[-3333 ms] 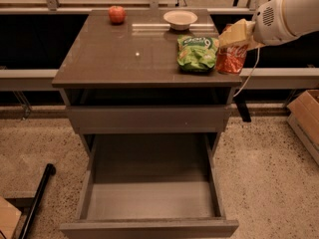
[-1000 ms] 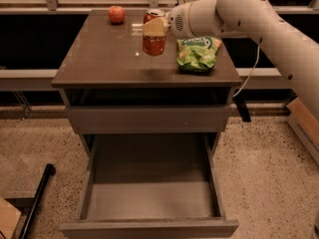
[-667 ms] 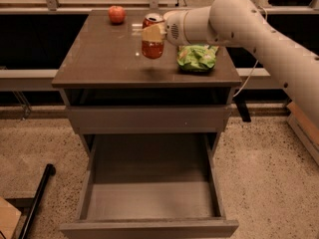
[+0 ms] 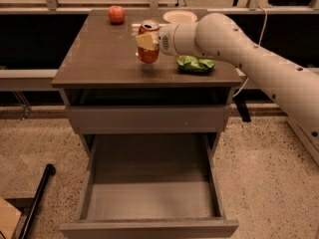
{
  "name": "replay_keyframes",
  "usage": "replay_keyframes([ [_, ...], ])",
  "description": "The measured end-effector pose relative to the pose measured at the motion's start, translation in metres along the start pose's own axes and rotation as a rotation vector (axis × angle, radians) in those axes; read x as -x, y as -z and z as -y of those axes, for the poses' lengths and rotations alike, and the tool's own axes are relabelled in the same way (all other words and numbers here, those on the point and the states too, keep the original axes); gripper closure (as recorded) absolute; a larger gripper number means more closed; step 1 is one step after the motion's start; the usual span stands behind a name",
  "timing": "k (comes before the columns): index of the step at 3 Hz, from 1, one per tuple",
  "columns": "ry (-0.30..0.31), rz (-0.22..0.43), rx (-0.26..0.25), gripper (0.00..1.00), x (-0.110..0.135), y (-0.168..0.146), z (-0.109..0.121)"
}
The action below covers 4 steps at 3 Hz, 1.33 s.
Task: Pick coke can from middle drawer and place on counter
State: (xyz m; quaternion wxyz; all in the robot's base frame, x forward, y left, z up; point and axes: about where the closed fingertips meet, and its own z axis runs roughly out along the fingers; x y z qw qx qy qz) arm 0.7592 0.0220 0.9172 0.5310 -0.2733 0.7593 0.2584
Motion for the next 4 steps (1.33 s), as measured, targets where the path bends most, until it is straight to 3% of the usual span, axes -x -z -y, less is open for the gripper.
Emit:
replay_keyframes([
  [2,0.0,0.004,0.002,0.05,-0.0008,-0.0053,-0.0034],
  [4,0.0,0.004,0.004,0.0,-0.0011,-0.0061,-0.0042],
])
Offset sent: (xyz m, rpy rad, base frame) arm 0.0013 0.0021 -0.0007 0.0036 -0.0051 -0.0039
